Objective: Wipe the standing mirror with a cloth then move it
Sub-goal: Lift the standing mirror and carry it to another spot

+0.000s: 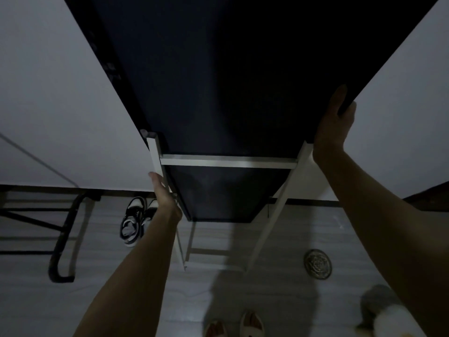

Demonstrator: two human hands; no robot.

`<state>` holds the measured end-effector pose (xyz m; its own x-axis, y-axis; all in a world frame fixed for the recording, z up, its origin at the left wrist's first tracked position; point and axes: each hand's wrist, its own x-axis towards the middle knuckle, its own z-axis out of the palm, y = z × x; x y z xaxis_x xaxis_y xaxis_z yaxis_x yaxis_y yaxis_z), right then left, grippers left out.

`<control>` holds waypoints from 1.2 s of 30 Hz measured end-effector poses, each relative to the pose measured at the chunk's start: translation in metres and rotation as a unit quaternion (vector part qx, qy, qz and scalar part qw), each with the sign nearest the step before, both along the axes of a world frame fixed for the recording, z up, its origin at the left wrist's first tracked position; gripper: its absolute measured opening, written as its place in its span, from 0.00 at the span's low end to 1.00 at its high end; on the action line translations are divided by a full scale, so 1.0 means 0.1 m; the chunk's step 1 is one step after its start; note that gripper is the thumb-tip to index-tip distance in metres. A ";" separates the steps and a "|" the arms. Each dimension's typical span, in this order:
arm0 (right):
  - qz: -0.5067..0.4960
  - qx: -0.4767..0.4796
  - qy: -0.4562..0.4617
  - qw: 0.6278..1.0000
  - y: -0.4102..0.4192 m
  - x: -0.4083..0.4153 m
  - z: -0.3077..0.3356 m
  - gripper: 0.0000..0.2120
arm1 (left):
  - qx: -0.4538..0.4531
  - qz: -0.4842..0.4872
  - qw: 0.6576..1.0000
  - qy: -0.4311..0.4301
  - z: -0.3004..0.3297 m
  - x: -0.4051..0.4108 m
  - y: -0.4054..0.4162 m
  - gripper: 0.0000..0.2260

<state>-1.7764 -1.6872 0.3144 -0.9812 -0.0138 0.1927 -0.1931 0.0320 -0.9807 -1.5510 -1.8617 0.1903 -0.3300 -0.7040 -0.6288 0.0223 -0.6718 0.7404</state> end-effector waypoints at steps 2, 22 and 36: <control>0.007 -0.005 0.012 1.000 0.00 -0.04 -0.04 0.13 | -0.041 -0.023 0.999 -0.026 -0.01 0.02 -0.01 0.34; -0.014 0.033 0.027 0.999 -0.15 -0.19 -0.05 0.21 | -0.288 -0.481 0.821 -0.111 0.53 0.02 -1.28 0.47; 0.255 0.268 -0.080 0.926 0.36 0.05 -0.42 0.40 | -0.377 -0.442 0.806 -0.116 0.47 0.00 -1.33 0.39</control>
<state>-1.7716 -1.6509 0.2726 -0.8363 -0.5344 -0.1229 -0.1705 0.4664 -0.8680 -1.5514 -1.9950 0.2373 -0.8471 -0.4693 -0.2494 -0.4158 0.2930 0.8609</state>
